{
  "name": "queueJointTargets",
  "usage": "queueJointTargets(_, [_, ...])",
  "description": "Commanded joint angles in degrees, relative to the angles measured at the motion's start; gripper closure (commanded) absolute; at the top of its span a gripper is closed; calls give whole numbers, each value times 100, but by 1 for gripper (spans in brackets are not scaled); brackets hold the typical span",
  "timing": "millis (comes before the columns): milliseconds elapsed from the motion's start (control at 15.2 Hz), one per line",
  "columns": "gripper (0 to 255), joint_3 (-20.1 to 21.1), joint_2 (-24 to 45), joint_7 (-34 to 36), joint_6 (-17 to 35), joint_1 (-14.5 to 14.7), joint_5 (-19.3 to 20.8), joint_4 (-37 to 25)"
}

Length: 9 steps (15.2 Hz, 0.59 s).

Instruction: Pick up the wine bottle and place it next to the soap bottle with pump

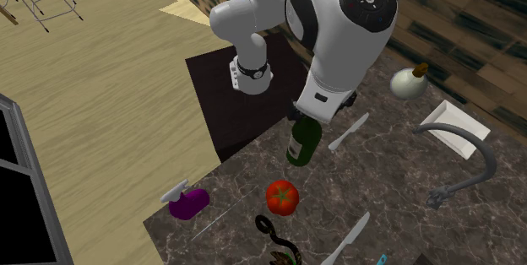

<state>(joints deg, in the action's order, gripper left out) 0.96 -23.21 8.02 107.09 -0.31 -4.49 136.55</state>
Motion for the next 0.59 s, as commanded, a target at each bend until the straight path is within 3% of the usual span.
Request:
queueJointTargets(0, [0,0,-1,0,2,0,0,2])
queueJointTargets(66, [0,0,0,0,1,0,0,1])
queueJointTargets(132, [255,0,0,0,1,0,0,1])
queueJointTargets(528, [255,0,-1,0,1,0,0,2])
